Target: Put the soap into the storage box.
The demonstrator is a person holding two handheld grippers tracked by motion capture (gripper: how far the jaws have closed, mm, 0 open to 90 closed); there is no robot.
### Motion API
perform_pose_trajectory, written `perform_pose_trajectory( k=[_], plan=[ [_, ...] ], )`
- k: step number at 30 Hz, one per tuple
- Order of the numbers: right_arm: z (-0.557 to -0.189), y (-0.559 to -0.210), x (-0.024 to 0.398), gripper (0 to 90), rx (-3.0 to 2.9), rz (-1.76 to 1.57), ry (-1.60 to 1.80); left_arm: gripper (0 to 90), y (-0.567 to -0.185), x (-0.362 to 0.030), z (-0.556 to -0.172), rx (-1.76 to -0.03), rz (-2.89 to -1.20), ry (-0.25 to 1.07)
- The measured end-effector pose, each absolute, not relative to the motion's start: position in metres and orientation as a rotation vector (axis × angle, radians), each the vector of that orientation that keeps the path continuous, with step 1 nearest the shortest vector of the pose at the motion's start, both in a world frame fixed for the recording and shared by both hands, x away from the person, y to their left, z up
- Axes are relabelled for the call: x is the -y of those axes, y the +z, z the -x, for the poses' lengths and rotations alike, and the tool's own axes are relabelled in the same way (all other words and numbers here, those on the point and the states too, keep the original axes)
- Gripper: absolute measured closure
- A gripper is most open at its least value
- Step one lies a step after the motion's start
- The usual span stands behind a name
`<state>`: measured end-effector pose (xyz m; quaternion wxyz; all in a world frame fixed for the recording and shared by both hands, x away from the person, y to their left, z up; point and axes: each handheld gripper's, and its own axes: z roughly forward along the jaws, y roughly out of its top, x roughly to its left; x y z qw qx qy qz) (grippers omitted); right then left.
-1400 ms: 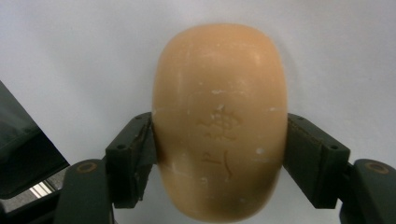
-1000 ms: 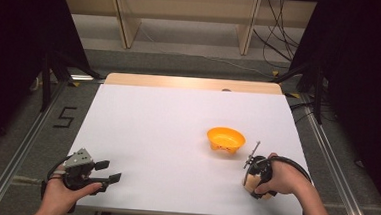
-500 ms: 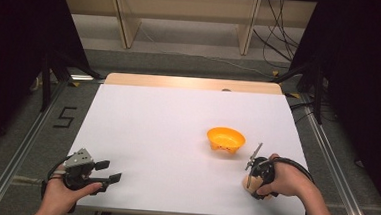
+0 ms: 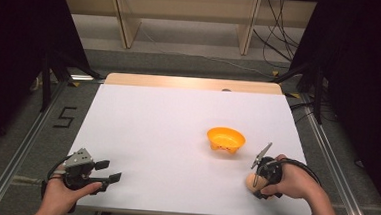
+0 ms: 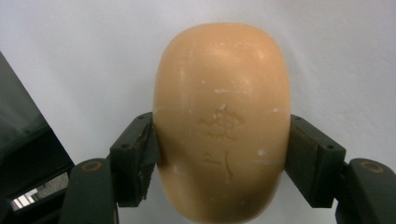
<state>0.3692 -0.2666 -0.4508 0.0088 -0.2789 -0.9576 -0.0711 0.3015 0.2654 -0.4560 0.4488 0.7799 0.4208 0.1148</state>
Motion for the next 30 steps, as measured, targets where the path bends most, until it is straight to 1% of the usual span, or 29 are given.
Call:
perform_pose_trajectory(
  k=[7, 18, 30],
  plan=[
    [-0.367, -0.449, 0.269, 33.2, 2.975, 0.942, -0.272, 31.2, -0.456, -0.266, -0.302, -1.041, -1.934, 0.285],
    [-0.366, -0.438, 0.279, 33.2, 3.016, 0.927, -0.348, 31.2, -0.455, -0.265, -0.301, -1.048, -1.926, 0.286],
    [-0.363, -0.434, 0.285, 33.2, 3.03, 1.0, -0.489, 31.2, -0.455, -0.265, -0.301, -1.053, -1.927, 0.293]
  ],
)
